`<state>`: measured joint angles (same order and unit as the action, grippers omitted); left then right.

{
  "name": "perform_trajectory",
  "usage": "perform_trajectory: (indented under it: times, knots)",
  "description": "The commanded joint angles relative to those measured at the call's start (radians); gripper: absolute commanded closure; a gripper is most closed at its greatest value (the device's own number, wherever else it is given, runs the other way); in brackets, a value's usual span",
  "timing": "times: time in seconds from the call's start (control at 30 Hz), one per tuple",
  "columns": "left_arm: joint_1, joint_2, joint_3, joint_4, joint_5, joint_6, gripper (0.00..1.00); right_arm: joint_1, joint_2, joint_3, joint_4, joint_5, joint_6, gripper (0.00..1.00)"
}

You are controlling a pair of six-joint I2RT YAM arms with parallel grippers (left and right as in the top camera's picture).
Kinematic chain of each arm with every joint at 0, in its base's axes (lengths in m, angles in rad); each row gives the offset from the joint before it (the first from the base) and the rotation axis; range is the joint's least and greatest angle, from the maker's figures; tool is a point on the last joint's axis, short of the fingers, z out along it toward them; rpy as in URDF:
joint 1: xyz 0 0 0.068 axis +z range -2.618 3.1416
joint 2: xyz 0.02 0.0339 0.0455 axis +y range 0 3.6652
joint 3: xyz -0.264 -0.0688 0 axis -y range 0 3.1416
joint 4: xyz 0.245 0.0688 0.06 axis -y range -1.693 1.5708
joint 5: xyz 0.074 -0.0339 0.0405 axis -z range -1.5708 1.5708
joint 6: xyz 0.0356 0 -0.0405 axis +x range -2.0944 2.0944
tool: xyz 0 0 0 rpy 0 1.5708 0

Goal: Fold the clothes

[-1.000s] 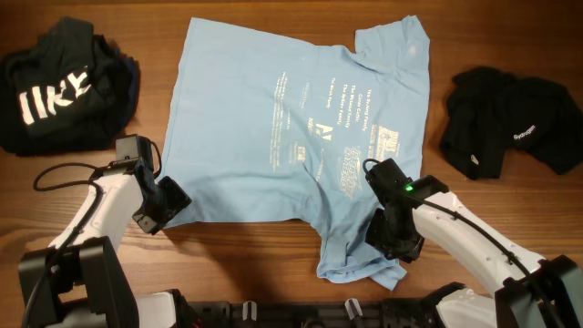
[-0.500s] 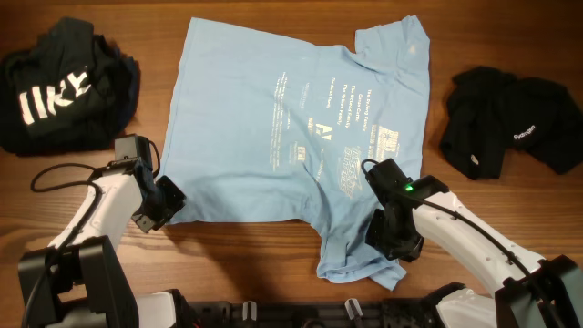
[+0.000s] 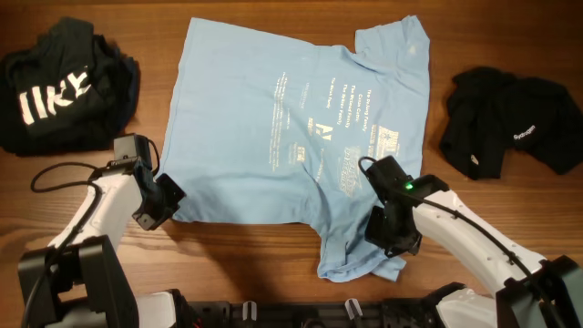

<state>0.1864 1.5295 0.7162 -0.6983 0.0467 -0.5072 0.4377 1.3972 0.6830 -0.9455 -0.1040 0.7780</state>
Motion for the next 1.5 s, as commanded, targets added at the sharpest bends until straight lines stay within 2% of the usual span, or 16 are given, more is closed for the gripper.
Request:
perform_trajectory:
  times: [0.0, 0.3, 0.57, 0.77, 1.23, 1.47]
  knots:
    - [0.001, 0.003, 0.081, -0.013, 0.031, 0.005, 0.96, -0.019, 0.003, 0.143, -0.018, 0.016, -0.114, 0.96]
    - [0.001, -0.068, 0.245, -0.052, 0.023, 0.060, 0.96, -0.129, 0.003, 0.334, -0.145, 0.110, -0.228, 0.96]
    - [0.002, -0.113, 0.320, -0.080, -0.057, 0.089, 0.96, -0.329, 0.003, 0.342, -0.186, 0.111, -0.290, 0.96]
    - [0.002, -0.135, 0.359, -0.077, -0.060, 0.108, 0.96, -0.434, 0.003, 0.342, -0.196, 0.104, -0.360, 0.96]
    - [-0.054, -0.158, 0.487, -0.088, -0.042, 0.111, 0.96, -0.452, -0.033, 0.344, -0.219, 0.096, -0.362, 0.96]
    - [-0.080, -0.212, 0.488, -0.240, -0.057, 0.111, 0.96, -0.452, -0.163, 0.359, -0.277, 0.053, -0.368, 0.96]
